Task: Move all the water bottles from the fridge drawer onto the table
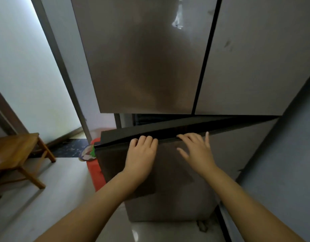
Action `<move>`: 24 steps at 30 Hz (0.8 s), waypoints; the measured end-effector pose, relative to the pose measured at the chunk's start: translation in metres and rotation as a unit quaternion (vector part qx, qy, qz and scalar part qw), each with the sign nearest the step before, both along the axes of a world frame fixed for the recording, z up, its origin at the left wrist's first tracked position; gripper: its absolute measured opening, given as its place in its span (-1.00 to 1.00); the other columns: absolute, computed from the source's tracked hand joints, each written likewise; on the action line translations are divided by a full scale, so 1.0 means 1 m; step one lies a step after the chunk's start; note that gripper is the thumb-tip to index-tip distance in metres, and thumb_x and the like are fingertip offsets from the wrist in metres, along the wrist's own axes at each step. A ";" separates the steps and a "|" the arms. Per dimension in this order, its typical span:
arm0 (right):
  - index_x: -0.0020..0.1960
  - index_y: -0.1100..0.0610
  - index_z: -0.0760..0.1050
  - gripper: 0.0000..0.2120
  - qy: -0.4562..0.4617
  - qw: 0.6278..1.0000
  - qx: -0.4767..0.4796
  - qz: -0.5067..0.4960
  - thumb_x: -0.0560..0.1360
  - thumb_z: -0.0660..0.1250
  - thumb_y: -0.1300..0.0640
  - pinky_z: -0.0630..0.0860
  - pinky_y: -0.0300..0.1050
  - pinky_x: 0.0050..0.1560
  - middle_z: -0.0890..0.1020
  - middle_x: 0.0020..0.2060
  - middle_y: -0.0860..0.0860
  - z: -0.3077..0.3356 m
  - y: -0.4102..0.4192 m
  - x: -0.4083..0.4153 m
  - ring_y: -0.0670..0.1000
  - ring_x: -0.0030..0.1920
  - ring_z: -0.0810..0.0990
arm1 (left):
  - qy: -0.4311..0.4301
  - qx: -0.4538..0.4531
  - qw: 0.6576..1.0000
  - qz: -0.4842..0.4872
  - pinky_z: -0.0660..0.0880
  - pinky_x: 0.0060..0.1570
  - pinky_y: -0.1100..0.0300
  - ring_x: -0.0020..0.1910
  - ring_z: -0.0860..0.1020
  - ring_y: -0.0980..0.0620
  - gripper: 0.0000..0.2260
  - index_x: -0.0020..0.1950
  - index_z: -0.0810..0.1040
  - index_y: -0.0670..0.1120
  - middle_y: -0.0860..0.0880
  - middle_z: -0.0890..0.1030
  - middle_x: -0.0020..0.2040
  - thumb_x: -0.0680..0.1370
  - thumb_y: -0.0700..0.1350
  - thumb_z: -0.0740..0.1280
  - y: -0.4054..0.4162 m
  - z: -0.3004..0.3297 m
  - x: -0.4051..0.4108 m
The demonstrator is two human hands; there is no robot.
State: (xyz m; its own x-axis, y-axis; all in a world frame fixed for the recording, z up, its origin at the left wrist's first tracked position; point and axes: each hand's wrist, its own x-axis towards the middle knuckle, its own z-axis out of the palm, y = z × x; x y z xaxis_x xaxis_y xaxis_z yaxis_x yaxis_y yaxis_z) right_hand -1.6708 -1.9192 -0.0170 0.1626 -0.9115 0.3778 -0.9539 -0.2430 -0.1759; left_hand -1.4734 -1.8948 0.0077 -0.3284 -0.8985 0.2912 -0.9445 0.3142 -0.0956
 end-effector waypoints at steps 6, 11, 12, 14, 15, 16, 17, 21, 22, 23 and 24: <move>0.31 0.02 0.47 -0.49 0.039 0.995 -0.094 0.006 0.38 0.47 0.05 0.22 0.18 0.39 0.60 0.10 -0.02 -0.017 -0.050 0.010 0.04 0.18 0.55 | 0.070 -0.123 0.990 -0.008 0.41 0.19 0.02 0.04 0.60 -0.07 -0.61 0.20 0.56 -0.09 -0.06 0.62 0.05 0.40 -0.09 0.48 -0.068 -0.025 0.019; 0.38 0.09 0.38 -0.35 0.078 0.989 -0.126 0.018 0.33 0.47 0.05 0.12 0.16 0.38 0.54 0.20 0.03 -0.028 -0.072 0.005 0.05 0.26 0.41 | 0.035 -0.121 0.992 0.026 0.06 0.41 -0.09 0.27 0.36 -0.08 -0.39 0.35 0.41 -0.13 -0.11 0.55 0.20 0.36 0.02 0.46 -0.097 -0.043 0.022; 0.37 0.10 0.38 -0.34 0.082 0.989 -0.124 0.014 0.31 0.48 0.04 0.12 0.17 0.37 0.55 0.18 0.04 -0.028 -0.077 0.006 0.05 0.24 0.40 | 0.035 -0.117 0.992 0.033 0.05 0.40 -0.11 0.26 0.34 -0.08 -0.37 0.34 0.41 -0.13 -0.12 0.55 0.18 0.33 0.03 0.49 -0.102 -0.042 0.020; 0.34 0.10 0.37 -0.32 0.087 0.988 -0.126 0.004 0.29 0.51 0.02 0.12 0.18 0.35 0.57 0.13 0.05 -0.028 -0.083 0.008 0.07 0.19 0.39 | 0.043 -0.123 0.991 0.028 0.06 0.37 -0.12 0.22 0.34 -0.09 -0.33 0.32 0.40 -0.12 -0.13 0.56 0.15 0.29 0.05 0.52 -0.112 -0.041 0.017; 0.33 0.10 0.37 -0.31 0.089 0.987 -0.131 0.007 0.27 0.51 0.00 0.13 0.18 0.34 0.57 0.11 0.06 -0.029 -0.085 0.008 0.07 0.18 0.40 | 0.048 -0.127 0.990 0.023 0.07 0.36 -0.12 0.21 0.34 -0.10 -0.32 0.32 0.39 -0.11 -0.13 0.56 0.15 0.28 0.06 0.52 -0.114 -0.042 0.018; 0.33 0.10 0.36 -0.29 0.095 0.987 -0.128 0.007 0.26 0.52 -0.01 0.13 0.18 0.34 0.57 0.10 0.06 -0.029 -0.084 0.008 0.08 0.17 0.40 | 0.048 -0.135 0.989 0.019 0.08 0.35 -0.12 0.20 0.34 -0.10 -0.31 0.32 0.38 -0.11 -0.13 0.56 0.14 0.27 0.06 0.52 -0.115 -0.043 0.020; 0.34 0.10 0.35 -0.27 0.100 0.987 -0.129 0.006 0.25 0.53 -0.02 0.13 0.18 0.34 0.57 0.10 0.06 -0.030 -0.084 0.008 0.08 0.17 0.39 | 0.049 -0.141 0.989 0.017 0.10 0.35 -0.12 0.20 0.35 -0.10 -0.30 0.32 0.38 -0.10 -0.13 0.56 0.14 0.26 0.07 0.53 -0.117 -0.043 0.022; 0.34 0.06 0.32 -0.18 0.109 0.988 -0.113 -0.002 0.17 0.56 -0.08 0.06 0.16 0.39 0.59 0.10 0.01 -0.025 -0.085 0.007 0.04 0.18 0.47 | 0.084 -0.164 0.983 -0.015 0.01 0.43 -0.03 0.17 0.38 -0.08 -0.37 0.29 0.38 -0.08 -0.10 0.54 0.12 0.28 0.08 0.45 -0.119 -0.052 0.021; 0.33 0.04 0.32 -0.15 0.109 0.987 -0.120 0.008 0.13 0.57 -0.11 0.00 0.14 0.43 0.60 0.08 -0.02 -0.028 -0.086 0.006 0.02 0.15 0.52 | 0.096 -0.177 0.979 -0.043 -0.04 0.46 0.00 0.15 0.39 -0.07 -0.42 0.27 0.38 -0.07 -0.09 0.56 0.09 0.31 0.09 0.37 -0.124 -0.062 0.021; 0.33 0.01 0.32 -0.09 0.089 0.990 -0.106 0.016 0.07 0.57 -0.15 -0.10 0.12 0.46 0.63 0.05 -0.05 -0.028 -0.082 0.006 0.00 0.12 0.56 | 0.102 -0.168 0.978 -0.065 -0.08 0.47 0.02 0.12 0.41 -0.05 -0.48 0.25 0.39 -0.06 -0.06 0.60 0.05 0.34 0.11 0.29 -0.119 -0.058 0.023; 0.37 -0.02 0.29 -0.01 0.087 0.987 -0.126 0.044 0.01 0.55 -0.21 -0.18 0.09 0.48 0.65 0.02 -0.08 -0.027 -0.086 0.007 -0.03 0.08 0.59 | 0.059 -0.217 0.971 -0.083 -0.09 0.49 0.01 0.07 0.45 -0.01 -0.58 0.21 0.41 -0.03 -0.02 0.63 -0.01 0.41 0.10 0.21 -0.127 -0.059 0.027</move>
